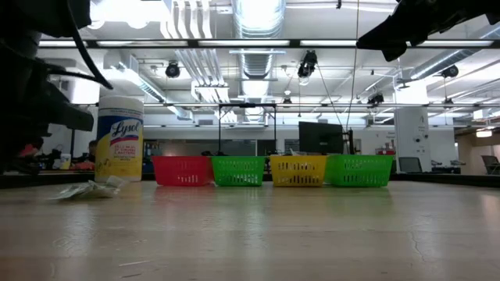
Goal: Pick & Place First Aid Supplies
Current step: Put the green bandage into the red bin
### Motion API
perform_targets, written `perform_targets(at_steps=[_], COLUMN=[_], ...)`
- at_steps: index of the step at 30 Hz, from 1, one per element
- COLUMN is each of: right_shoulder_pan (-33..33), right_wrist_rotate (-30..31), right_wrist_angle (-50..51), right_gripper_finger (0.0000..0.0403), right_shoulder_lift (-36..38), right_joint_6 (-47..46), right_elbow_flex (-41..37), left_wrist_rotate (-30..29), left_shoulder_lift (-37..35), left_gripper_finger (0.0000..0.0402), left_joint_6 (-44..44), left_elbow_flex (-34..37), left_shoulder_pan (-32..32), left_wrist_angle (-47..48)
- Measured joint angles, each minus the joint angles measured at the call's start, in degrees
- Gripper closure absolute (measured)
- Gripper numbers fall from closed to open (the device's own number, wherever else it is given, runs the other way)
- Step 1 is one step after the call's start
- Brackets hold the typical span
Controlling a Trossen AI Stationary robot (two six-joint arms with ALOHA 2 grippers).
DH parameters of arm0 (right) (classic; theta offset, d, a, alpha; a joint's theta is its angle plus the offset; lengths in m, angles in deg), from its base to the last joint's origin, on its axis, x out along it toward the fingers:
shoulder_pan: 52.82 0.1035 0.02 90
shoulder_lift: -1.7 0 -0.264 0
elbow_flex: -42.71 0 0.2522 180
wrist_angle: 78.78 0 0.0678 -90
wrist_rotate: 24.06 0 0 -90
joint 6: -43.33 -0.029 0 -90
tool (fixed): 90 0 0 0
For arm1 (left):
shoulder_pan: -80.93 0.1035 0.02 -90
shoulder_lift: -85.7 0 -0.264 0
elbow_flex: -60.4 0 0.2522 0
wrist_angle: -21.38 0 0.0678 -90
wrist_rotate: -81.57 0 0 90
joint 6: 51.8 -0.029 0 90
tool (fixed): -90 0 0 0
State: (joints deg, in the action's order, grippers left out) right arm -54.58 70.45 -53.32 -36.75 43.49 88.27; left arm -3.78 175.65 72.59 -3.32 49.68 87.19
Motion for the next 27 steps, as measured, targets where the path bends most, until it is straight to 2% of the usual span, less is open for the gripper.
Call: perform_targets(at_steps=[5,12,22,27], right_shoulder_pan=[0.0,0.0,0.0,0.0], right_wrist_rotate=[0.0,0.0,0.0,0.0], right_wrist_angle=[0.0,0.0,0.0,0.0], right_gripper_finger=[0.0351,0.0351,0.0351,0.0351], right_shoulder_lift=[0.0,0.0,0.0,0.0], right_joint_6=[0.0,-0.1,-0.1,0.0], right_elbow_flex=[0.0,0.0,0.0,0.0], left_wrist_rotate=[0.3,0.6,-2.1,-2.5], left_shoulder_lift=[-0.2,-0.2,-0.1,-0.1], left_gripper_finger=[0.0253,0.0261,0.0364,0.0397], left_joint_6=[0.7,0.2,-1.3,-2.5], left_elbow_flex=[3.4,4.6,4.6,4.6], left_shoulder_pan=[0.0,0.0,-0.1,-0.1], left_wrist_angle=[-6.2,-6.9,-7.5,-7.2])
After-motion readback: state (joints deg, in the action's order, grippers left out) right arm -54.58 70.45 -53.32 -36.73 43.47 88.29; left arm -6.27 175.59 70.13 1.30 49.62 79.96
